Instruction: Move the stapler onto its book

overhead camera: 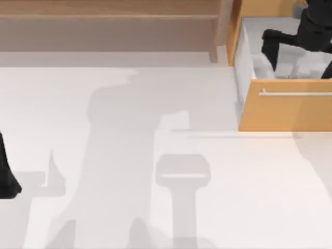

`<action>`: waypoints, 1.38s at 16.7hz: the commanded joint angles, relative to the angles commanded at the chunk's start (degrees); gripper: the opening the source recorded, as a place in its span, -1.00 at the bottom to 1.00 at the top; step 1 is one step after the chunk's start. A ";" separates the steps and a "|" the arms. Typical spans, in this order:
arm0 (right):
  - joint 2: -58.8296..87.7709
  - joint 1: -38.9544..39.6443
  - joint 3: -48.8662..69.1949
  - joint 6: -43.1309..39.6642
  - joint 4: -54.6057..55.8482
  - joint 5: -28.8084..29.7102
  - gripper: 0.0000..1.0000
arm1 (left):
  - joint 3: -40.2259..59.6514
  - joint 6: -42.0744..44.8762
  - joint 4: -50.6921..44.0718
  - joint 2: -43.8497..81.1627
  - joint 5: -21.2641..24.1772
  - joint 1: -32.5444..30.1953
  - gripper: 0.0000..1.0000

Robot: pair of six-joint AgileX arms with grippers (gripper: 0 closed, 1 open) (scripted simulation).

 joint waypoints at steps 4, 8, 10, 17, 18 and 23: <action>-0.74 0.17 -3.22 -0.07 1.93 0.01 1.00 | 0.00 0.00 0.00 0.00 0.00 0.00 1.00; -0.50 0.25 -5.87 -0.02 4.54 -0.01 1.00 | 0.00 0.00 0.00 0.00 0.00 0.00 1.00; 0.03 0.27 -6.74 -0.02 6.03 0.02 1.00 | 0.00 0.00 0.00 0.00 0.00 0.00 1.00; 2.21 0.09 -7.04 -0.08 9.27 0.03 1.00 | 0.00 0.00 0.00 0.00 0.00 0.00 1.00; 2.21 0.09 -7.04 -0.08 9.27 0.03 1.00 | 0.00 0.00 0.00 0.00 0.00 0.00 1.00; 2.21 0.09 -7.04 -0.08 9.27 0.03 0.40 | 0.00 0.00 0.00 0.00 0.00 0.00 1.00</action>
